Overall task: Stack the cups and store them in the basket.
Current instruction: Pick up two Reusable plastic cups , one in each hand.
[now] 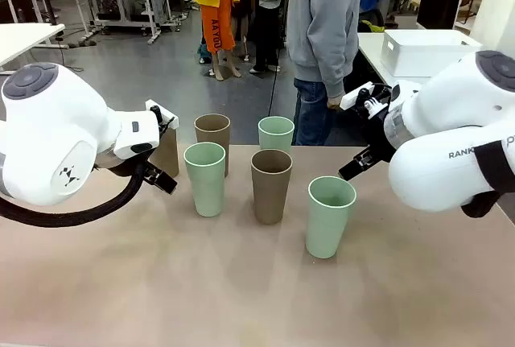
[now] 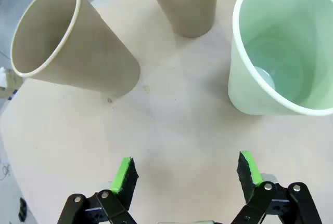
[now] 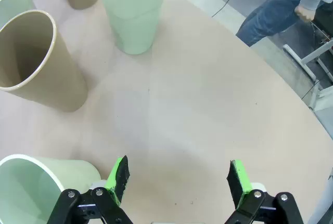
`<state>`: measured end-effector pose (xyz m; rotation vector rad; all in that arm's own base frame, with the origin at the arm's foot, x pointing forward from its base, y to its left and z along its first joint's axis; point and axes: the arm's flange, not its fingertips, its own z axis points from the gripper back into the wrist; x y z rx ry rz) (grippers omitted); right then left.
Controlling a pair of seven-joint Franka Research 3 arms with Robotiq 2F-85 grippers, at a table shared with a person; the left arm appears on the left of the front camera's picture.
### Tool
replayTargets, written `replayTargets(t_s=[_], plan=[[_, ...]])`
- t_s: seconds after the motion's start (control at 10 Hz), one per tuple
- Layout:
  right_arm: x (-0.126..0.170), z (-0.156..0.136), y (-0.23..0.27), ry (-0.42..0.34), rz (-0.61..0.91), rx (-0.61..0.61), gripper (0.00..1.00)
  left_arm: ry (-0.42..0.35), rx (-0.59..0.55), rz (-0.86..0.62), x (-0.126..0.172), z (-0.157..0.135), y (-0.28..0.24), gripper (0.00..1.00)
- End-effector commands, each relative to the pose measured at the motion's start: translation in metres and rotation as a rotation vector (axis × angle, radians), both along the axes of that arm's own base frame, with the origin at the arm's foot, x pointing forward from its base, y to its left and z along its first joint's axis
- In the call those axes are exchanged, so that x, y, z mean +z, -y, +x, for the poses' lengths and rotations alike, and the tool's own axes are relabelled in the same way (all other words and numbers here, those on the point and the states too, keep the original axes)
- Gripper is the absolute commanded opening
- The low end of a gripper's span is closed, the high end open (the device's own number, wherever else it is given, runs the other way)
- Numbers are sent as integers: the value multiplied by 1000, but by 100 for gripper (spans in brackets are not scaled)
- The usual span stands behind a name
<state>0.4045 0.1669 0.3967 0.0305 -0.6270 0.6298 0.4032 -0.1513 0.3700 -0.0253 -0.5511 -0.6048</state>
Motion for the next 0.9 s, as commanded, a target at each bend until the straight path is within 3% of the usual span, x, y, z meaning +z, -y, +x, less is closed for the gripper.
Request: replayTargets(t_s=[0.0, 0.8], plan=[[0, 0, 0, 0, 0, 0, 100, 0, 0, 0, 0, 0, 0, 100], [0, 0, 0, 0, -1, 1, 100, 0, 0, 0, 0, 0, 0, 100]])
